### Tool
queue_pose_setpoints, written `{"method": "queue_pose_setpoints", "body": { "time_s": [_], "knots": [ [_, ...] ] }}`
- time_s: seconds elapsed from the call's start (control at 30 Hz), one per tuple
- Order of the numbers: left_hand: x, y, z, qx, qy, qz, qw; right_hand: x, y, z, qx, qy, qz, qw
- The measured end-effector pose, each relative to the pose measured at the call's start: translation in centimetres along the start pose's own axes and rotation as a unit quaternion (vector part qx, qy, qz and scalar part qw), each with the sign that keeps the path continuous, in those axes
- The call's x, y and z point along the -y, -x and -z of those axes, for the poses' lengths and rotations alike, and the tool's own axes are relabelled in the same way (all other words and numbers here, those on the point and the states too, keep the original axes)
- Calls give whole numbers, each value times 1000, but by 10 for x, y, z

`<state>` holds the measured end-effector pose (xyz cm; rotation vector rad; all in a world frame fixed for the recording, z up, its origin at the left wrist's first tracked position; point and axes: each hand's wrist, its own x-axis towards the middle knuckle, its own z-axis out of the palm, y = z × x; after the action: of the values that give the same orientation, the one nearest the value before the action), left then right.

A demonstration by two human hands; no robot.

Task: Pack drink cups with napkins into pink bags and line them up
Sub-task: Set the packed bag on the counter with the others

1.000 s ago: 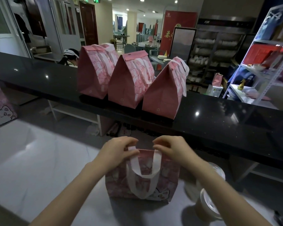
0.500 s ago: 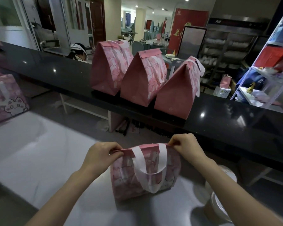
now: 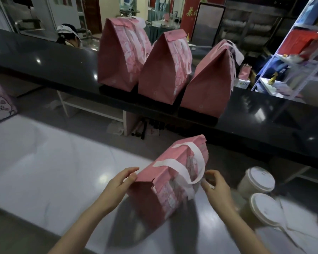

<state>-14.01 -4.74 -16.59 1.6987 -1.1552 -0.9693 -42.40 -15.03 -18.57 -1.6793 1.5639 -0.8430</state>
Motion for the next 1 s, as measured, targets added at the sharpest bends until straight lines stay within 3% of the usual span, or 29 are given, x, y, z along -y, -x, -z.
{"method": "queue_pose_setpoints", "body": {
  "time_s": [0.03,0.13,0.17,0.3,0.43,0.67,1.0],
  "knots": [
    [5,-6,-6,9,18,27,999,-8,12,-5,4,-8,-19,1000],
    [28,-1,-17,72,14,-7,997,-15,50,-22,68,-59,-86,992],
    [30,5,-18,54,40,-2,998,-13,63,-28,108,-87,-100,985],
    [30,41,-15,68,68,-22,995,0,108,-52,212,-160,-79,961],
    [61,70,-12,77,31,-68,994,19,137,-61,155,-221,-72,960],
    [67,133,-6,6,8,-143,990,28,213,-68,44,-164,16,985],
    [43,215,51,-56,72,-195,977,77,277,-85,25,-190,83,978]
  ]
}}
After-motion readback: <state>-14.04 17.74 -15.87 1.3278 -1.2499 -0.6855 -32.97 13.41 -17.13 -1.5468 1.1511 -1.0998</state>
